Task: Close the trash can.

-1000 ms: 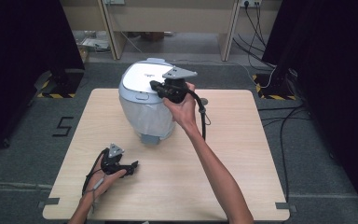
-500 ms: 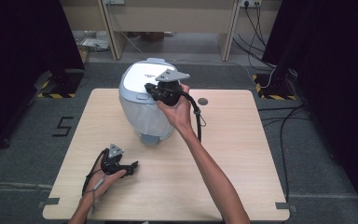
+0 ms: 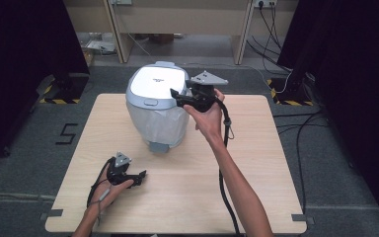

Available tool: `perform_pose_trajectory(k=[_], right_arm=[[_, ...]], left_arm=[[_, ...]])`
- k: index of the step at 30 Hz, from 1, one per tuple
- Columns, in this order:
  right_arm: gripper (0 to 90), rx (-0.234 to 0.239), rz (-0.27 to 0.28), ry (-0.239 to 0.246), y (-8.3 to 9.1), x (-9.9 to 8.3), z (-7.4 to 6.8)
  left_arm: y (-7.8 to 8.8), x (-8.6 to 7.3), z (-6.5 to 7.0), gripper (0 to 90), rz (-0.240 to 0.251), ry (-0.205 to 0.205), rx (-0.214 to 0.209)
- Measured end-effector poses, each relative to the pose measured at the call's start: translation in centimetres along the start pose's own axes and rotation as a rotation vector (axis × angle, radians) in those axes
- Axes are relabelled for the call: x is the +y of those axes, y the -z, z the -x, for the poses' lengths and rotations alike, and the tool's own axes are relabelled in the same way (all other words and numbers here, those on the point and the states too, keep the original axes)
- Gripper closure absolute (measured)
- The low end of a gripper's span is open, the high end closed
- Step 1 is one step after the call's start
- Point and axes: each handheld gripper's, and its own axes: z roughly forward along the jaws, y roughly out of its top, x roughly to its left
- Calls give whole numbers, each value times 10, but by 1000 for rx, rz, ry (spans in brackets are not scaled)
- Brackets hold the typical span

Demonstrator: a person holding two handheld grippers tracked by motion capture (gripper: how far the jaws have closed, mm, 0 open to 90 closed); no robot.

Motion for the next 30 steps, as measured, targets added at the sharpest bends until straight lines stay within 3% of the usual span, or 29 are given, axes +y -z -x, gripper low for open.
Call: perform_pose_trajectory(k=[2, 10, 20, 30], right_arm=[[300, -31, -11, 0, 12, -3, 7], [267, -76, -31, -7, 37, -17, 23], [229, -97, -59, 7, 58, -33, 28], [230, -108, -38, 12, 73, -44, 29]], left_arm=[[0, 0, 0, 139, 0, -1, 0], [0, 0, 0, 139, 4, 1, 2], [0, 0, 0, 139, 5, 0, 2], [0, 0, 0, 139, 5, 0, 2]])
